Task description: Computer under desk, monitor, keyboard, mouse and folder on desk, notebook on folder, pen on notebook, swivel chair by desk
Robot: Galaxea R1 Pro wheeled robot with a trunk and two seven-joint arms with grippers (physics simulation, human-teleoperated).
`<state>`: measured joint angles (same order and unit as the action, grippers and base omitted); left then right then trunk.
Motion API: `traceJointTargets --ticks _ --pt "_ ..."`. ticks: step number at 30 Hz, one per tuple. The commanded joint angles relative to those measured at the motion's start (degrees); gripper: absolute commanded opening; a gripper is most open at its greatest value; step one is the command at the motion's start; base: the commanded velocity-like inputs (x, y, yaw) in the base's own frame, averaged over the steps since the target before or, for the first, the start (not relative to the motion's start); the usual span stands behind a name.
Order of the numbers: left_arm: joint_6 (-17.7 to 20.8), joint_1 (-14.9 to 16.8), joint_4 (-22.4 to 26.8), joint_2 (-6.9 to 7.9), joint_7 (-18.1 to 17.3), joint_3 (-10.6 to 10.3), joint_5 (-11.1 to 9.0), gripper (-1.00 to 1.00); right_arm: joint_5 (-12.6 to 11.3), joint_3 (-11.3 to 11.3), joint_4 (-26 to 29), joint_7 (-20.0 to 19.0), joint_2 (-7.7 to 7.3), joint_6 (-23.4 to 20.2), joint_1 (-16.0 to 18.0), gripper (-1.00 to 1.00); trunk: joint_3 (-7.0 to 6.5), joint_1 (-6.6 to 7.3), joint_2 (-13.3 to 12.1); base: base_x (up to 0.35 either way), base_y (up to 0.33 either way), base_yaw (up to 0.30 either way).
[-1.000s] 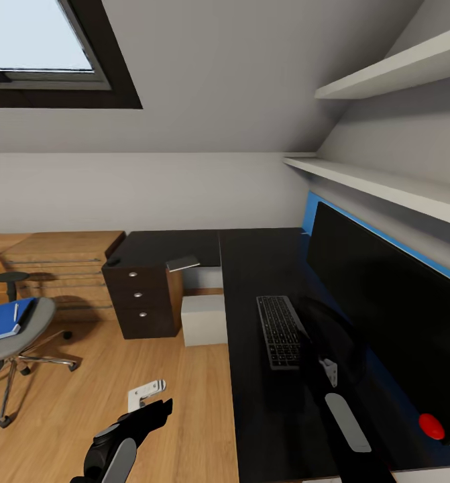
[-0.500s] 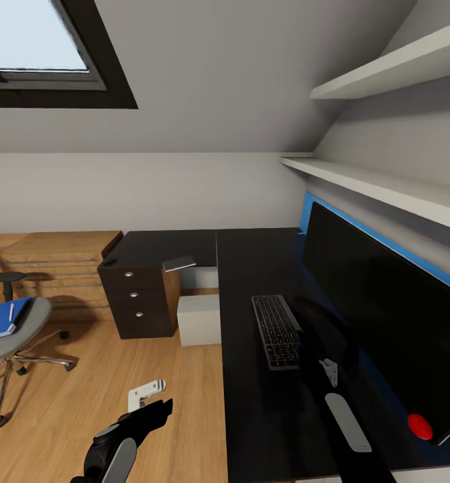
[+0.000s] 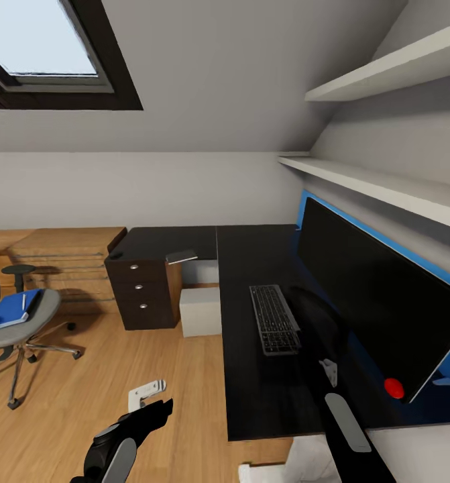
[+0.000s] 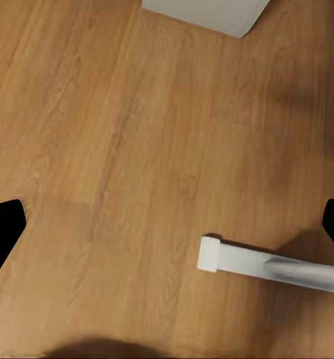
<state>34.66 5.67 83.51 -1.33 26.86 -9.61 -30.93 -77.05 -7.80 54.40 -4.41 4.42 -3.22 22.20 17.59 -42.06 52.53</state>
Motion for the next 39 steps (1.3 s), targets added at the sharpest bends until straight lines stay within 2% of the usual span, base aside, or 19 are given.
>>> traceJointTargets --ticks 1,23,30,39 --pt "0.1 0.0 0.1 0.01 0.6 -0.1 -0.6 1.00 -0.6 -0.2 0.0 -0.2 0.06 -0.4 0.0 1.00 0.07 0.03 0.1 -0.333 0.000 0.000" --pt "0.1 0.0 0.1 0.08 0.6 0.1 -0.7 1.00 -0.4 -0.2 0.0 -0.2 0.06 -0.4 0.0 1.00 0.07 0.03 0.1 -0.335 0.000 0.000" --pt "0.1 0.0 0.1 0.05 0.6 0.9 -0.7 1.00 -0.3 -0.1 -0.1 -0.1 0.13 -0.3 0.0 1.00 0.07 0.03 0.1 -0.335 0.000 0.000" --pt "0.1 0.0 0.1 0.09 0.6 1.4 -0.7 1.00 -0.3 0.0 -3.4 1.1 0.16 -0.3 0.8 1.00 0.07 0.03 0.1 -0.335 0.000 0.000"
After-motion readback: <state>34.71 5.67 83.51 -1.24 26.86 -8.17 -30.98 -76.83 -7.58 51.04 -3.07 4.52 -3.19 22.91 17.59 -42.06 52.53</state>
